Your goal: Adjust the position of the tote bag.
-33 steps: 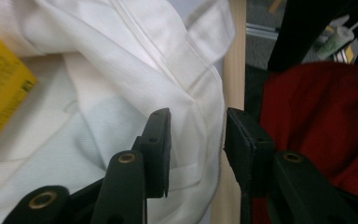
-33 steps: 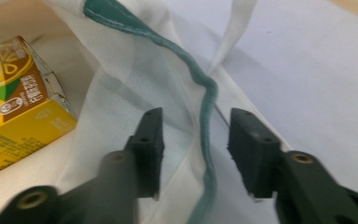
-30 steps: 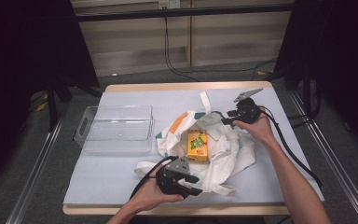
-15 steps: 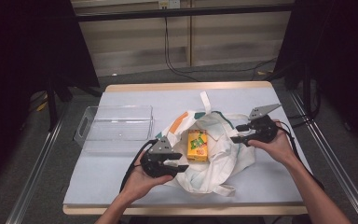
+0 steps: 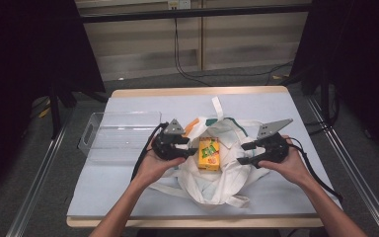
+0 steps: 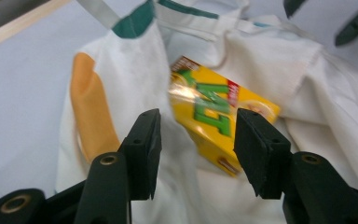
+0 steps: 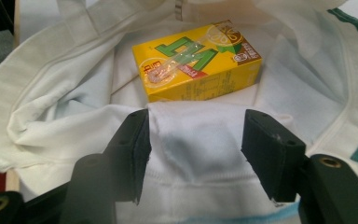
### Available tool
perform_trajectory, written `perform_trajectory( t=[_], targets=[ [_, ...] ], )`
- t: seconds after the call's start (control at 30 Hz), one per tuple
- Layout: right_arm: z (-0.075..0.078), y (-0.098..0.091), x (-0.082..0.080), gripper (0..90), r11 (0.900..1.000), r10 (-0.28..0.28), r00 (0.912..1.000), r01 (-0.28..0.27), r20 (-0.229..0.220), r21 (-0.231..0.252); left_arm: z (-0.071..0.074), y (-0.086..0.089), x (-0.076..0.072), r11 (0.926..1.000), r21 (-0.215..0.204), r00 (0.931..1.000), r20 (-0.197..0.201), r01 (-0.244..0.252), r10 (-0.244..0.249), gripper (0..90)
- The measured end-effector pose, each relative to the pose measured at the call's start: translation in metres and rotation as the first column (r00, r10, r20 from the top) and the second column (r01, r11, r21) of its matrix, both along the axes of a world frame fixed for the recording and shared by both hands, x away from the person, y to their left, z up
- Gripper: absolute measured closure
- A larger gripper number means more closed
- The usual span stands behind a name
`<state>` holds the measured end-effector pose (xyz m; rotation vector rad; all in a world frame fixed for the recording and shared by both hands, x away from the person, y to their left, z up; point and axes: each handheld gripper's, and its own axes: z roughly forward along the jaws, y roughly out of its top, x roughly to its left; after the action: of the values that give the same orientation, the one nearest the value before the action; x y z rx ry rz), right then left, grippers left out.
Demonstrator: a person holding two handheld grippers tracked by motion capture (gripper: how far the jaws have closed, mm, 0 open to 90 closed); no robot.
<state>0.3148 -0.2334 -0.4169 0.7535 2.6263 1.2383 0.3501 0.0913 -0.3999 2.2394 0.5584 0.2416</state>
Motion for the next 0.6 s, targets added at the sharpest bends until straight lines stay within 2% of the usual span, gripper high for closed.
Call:
perform_trajectory(
  t=[0.03, 0.07, 0.1, 0.2, 0.23, 0.27, 0.3, 0.33, 0.37, 0.4, 0.43, 0.5, 0.53, 0.57, 0.6],
  targets=[
    [0.0, 0.0, 0.0, 41.5, 1.0, 0.0, 1.0, 0.0, 0.0, 0.0, -0.001, -0.003, 0.004, 0.9999, -0.006, 1.0, -0.001, -0.009, 0.009, 50.9],
    [-0.003, 0.006, 0.004, 40.3, 0.9997, 0.022, 0.9997, -0.022, -0.011, -0.007, -0.003, -0.008, 0.013, 0.9991, 0.031, 0.9995, 0.013, -0.029, 0.029, 48.3],
    [-0.003, 0.006, 0.004, 40.3, 0.9997, 0.022, 0.9997, -0.022, -0.011, -0.007, -0.003, -0.008, 0.013, 0.9991, 0.031, 0.9995, 0.013, -0.029, 0.029, 48.3],
    [-0.008, 0.017, 0.007, 36.3, 0.9991, 0.037, 0.9993, -0.037, -0.011, -0.018, -0.012, -0.013, 0.025, 0.9975, 0.034, 0.9979, -0.014, -0.062, 0.063, 49.8],
    [-0.008, 0.017, 0.007, 36.3, 0.9991, 0.037, 0.9993, -0.037, -0.011, -0.018, -0.015, -0.014, 0.029, 0.9975, 0.057, 0.9991, -0.003, -0.043, 0.043, 49.8],
    [-0.01, 0.021, 0.009, 35.8, 0.9994, 0.031, 0.9995, -0.031, 0.003, -0.016, -0.019, -0.016, 0.032, 0.9952, 0.086, 0.9989, 0.002, -0.048, 0.048, 54.7],
    [-0.01, 0.021, 0.009, 35.8, 0.9994, 0.031, 0.9995, -0.031, 0.003, -0.016, -0.021, -0.018, 0.033, 0.9938, 0.091, 0.9979, -0.004, -0.064, 0.065, 54.7],
    [-0.012, 0.022, 0.01, 35.8, 0.9993, 0.038, 0.9993, -0.038, 0.005, -0.005, -0.023, -0.018, 0.036, 0.9934, 0.096, 0.9978, -0.015, -0.062, 0.064, 65.2],
    [-0.013, 0.022, 0.011, 36.2, 0.9992, 0.04, 0.9992, -0.04, 0.004, 0.0, -0.025, -0.019, 0.038, 0.9924, 0.108, 0.9978, -0.021, -0.06, 0.063, 71.6],
    [-0.013, 0.022, 0.011, 36.2, 0.9992, 0.04, 0.9992, -0.04, 0.004, 0.0, -0.027, -0.02, 0.039, 0.9907, 0.118, 0.9973, -0.02, -0.068, 0.071, 71.6],
    [-0.014, 0.022, 0.012, 37.7, 0.999, 0.044, 0.999, -0.044, -0.004, -0.002, -0.029, -0.021, 0.042, 0.9902, 0.123, 0.9968, -0.035, -0.067, 0.071, 76.7],
    [-0.016, 0.024, 0.011, 45.3, 0.9977, 0.064, 0.9979, -0.064, -0.012, -0.021, -0.028, -0.025, 0.045, 0.9844, 0.16, 0.9961, -0.036, -0.074, 0.08, 78.6],
    [-0.019, 0.026, 0.009, 58.1, 0.9958, 0.082, 0.9961, -0.083, -0.033, -0.039, -0.028, -0.025, 0.046, 0.9843, 0.163, 0.9962, -0.043, -0.067, 0.075, 79.7],
    [-0.019, 0.026, 0.009, 58.1, 0.9958, 0.082, 0.9961, -0.083, -0.033, -0.039, -0.026, -0.026, 0.048, 0.9852, 0.16, 0.996, -0.054, -0.062, 0.071, 79.7],
    [-0.022, 0.028, 0.006, 73.1, 0.9927, 0.103, 0.9936, -0.106, -0.047, -0.058, -0.026, -0.027, 0.049, 0.9826, 0.167, 0.9954, -0.037, -0.081, 0.088, 80.6]
  ],
)
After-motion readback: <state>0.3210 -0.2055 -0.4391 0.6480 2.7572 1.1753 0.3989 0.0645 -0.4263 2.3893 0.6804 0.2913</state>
